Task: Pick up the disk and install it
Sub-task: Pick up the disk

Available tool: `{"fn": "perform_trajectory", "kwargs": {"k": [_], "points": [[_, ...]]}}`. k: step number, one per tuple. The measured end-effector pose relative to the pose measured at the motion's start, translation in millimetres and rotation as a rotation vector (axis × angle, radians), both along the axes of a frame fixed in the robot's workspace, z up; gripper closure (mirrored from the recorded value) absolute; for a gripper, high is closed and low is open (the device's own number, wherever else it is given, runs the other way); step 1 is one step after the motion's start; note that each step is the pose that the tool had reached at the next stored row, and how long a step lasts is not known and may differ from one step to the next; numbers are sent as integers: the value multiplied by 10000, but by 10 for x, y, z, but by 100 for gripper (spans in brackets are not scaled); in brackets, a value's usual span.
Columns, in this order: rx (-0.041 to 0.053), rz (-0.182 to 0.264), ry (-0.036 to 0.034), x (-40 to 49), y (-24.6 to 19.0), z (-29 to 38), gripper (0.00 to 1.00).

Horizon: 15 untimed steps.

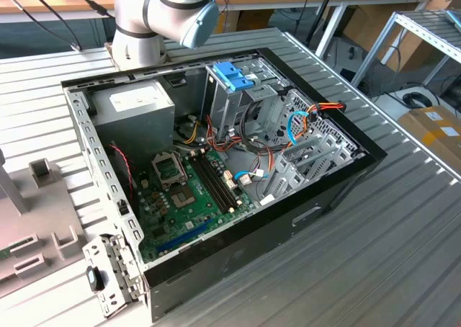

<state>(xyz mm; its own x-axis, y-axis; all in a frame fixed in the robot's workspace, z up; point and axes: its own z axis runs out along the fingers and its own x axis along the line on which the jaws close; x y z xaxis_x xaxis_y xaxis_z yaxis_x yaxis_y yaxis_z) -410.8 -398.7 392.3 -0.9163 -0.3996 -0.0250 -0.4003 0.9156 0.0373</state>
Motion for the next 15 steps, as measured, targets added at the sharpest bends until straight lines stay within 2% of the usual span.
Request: {"fn": "perform_trajectory", "kwargs": {"k": [3, 10, 15], "points": [[0, 309, 0, 0, 0, 0, 76], [-1, 718, 0, 0, 0, 0, 76], [0, 1255, 0, 0, 0, 0, 76]]}}
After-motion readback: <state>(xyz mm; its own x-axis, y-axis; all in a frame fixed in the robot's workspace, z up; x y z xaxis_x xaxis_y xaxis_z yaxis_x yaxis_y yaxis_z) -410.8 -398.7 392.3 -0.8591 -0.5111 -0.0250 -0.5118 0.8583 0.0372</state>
